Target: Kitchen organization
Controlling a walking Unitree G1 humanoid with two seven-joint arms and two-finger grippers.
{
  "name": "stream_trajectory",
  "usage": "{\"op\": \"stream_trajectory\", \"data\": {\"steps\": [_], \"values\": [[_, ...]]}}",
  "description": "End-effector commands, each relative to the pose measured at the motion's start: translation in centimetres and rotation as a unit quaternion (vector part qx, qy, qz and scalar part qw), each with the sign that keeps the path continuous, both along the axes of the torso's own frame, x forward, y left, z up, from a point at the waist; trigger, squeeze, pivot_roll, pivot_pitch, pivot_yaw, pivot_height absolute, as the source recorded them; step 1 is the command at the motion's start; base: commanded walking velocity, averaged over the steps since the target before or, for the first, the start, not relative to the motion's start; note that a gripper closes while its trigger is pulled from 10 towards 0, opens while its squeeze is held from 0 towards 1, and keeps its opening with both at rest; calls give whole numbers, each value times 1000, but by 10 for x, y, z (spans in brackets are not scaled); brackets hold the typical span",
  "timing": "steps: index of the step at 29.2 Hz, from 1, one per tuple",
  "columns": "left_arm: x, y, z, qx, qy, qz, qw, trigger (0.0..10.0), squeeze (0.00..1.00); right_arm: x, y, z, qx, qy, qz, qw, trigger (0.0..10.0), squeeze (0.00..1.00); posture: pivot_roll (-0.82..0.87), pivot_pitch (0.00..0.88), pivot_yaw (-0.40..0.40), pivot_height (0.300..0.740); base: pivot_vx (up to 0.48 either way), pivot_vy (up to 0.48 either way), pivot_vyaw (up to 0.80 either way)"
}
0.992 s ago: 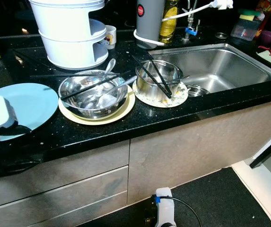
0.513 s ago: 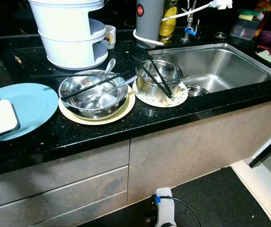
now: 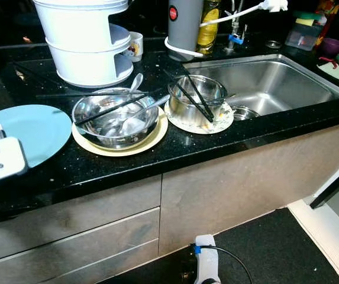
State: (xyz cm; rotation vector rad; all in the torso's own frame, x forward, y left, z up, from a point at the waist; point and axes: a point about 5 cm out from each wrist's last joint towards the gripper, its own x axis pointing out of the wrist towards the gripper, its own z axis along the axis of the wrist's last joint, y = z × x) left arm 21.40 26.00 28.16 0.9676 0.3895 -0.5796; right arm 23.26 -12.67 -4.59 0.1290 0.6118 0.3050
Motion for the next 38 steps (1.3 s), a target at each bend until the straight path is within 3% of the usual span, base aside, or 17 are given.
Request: {"op": "stream_trajectory", "data": {"steps": [1, 3, 9, 16, 24, 37, 38], "values": [[4, 2, -6, 13, -21, 0, 1000, 10000, 0, -5, -1, -4, -6, 13, 6, 1000, 10000, 0, 7, 152, -80, 740, 0, 0, 0], [7, 2, -4, 16, -51, 0, 999, 10000, 0, -5, -1, -4, -6, 12, 5, 1000, 10000, 0, 7, 152, -80, 740, 0, 0, 0], [10, 3, -8, 27, -64, 0, 998, 10000, 0, -7, -2, -5, -6, 13, 6, 1000, 10000, 0, 7, 154, -80, 740, 0, 0, 0], [12, 1, -24, 45, -73, -12, 996, 10000, 0, -6, -2, -5, -6, 14, 6, 1000, 10000, 0, 7, 157, -80, 740, 0, 0, 0], [18, 0, -44, 76, -125, -18, 989, 10000, 0, -6, -1, -4, -5, 12, 8, 1000, 10000, 0, 8, 158, -82, 740, 0, 0, 0], [23, 1, -43, 76, -160, -13, 984, 10000, 0, -6, -2, -5, -5, 12, 6, 1000, 10000, 0, 8, 151, -78, 740, 0, 0, 0], [24, 2, -42, 75, -166, -9, 983, 6941, 0, -6, -1, -4, -5, 12, 7, 1000, 10000, 0, 8, 151, -78, 740, 0, 0, 0]]}}
